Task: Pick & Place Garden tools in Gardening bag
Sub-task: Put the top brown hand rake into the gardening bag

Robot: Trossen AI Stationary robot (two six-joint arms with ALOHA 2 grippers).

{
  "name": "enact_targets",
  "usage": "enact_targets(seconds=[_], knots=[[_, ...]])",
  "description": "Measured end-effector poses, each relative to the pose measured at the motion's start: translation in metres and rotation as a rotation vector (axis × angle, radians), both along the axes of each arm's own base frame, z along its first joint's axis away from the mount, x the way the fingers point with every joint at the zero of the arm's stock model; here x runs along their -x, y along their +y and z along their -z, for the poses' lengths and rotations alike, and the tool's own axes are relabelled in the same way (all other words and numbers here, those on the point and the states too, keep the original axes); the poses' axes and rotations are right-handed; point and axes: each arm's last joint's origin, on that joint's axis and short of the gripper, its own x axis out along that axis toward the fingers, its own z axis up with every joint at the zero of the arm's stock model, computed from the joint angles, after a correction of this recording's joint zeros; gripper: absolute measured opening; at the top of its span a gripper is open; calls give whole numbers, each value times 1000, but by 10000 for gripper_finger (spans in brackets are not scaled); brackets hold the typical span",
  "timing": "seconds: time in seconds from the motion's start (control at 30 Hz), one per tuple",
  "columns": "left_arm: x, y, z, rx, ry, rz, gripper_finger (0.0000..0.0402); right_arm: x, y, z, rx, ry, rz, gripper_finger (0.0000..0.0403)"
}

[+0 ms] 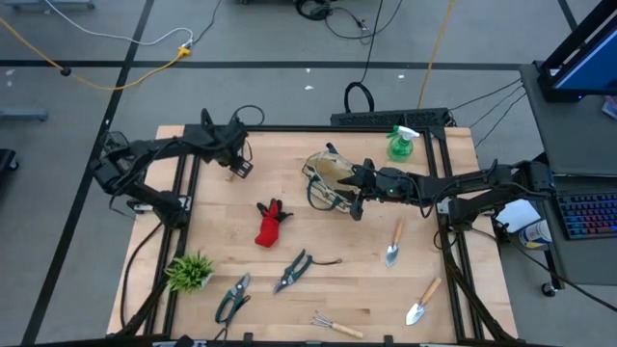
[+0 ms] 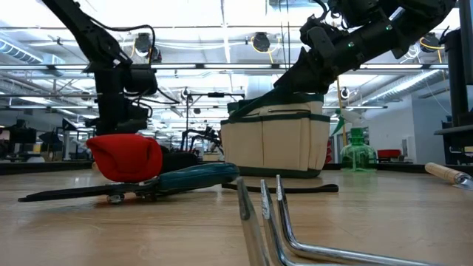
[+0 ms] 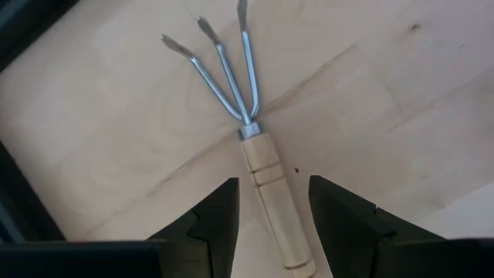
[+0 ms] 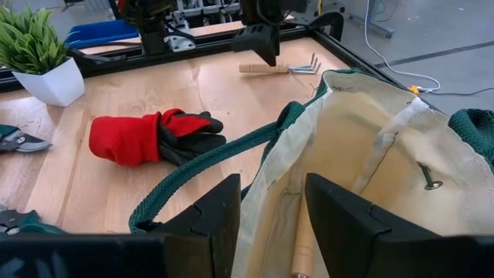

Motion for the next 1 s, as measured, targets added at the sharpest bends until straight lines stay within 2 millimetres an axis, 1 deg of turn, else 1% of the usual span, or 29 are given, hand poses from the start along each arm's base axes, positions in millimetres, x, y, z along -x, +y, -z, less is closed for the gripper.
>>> enact_targets(seconds=[0.37,0.77,0.87,1.0], knots=[[8,-8,23,-16,-25,-18,163,0,0,0,0,0,0,144],[6,-7,24,-46,-45,1,161,0,0,0,0,0,0,144],[6,-7,24,-47,-46,1,141,0,0,0,0,0,0,144],[6,-7,24,-47,-46,0,90,0,0,0,0,0,0,144]])
